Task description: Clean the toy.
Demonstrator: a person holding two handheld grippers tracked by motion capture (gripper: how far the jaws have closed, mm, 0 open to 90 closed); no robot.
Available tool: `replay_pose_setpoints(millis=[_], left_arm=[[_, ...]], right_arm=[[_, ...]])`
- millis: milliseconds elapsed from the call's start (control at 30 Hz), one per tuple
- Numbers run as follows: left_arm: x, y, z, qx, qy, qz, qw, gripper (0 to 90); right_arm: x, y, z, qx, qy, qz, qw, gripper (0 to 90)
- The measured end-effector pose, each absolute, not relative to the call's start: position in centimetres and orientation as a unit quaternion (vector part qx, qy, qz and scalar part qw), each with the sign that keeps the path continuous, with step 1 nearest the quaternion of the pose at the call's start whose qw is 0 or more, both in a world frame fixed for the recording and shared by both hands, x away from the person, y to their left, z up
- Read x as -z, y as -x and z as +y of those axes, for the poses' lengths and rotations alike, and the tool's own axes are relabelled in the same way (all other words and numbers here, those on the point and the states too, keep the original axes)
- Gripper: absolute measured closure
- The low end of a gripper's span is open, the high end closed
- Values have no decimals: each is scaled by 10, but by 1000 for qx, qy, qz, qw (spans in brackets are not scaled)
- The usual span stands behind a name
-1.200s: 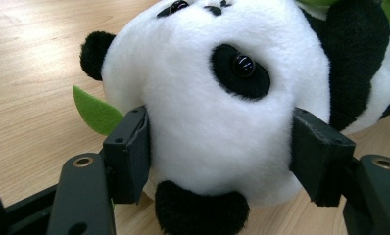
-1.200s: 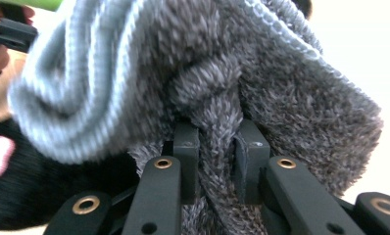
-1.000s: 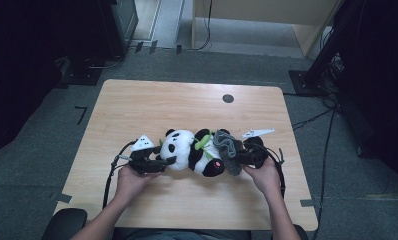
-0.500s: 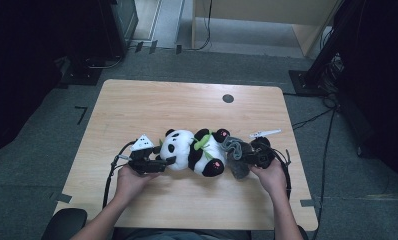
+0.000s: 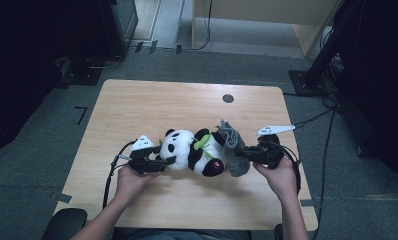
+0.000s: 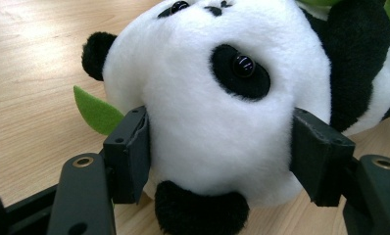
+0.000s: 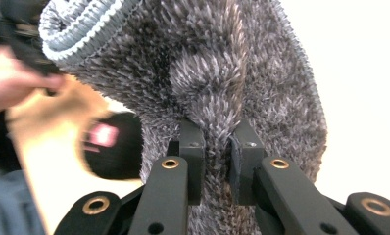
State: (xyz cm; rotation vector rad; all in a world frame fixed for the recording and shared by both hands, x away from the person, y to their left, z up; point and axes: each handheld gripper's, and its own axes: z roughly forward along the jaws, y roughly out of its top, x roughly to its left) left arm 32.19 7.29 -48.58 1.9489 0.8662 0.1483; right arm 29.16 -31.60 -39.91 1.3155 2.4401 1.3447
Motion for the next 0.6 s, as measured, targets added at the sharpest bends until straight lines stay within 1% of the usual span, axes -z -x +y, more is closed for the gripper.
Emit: replay_pose_setpoints(millis=[167, 267, 367, 467, 600], left_arm=[[486, -322, 73, -61, -799, 356, 481, 322], [485, -322, 72, -61, -799, 357, 481, 323], [485, -322, 72, -62, -801, 354, 479, 325], [485, -322, 71, -68, -807, 346, 474, 339], [485, -324, 71, -69, -808, 344, 474, 355]], right_arm=[[380, -281, -299, -456, -387, 802, 18, 803], [375, -277, -287, -461, -364, 809, 3, 803], [381, -277, -272, -442, -353, 824, -11, 802], [395, -281, -259, -423, -352, 835, -13, 800], [403, -286, -258, -427, -354, 832, -16, 802]])
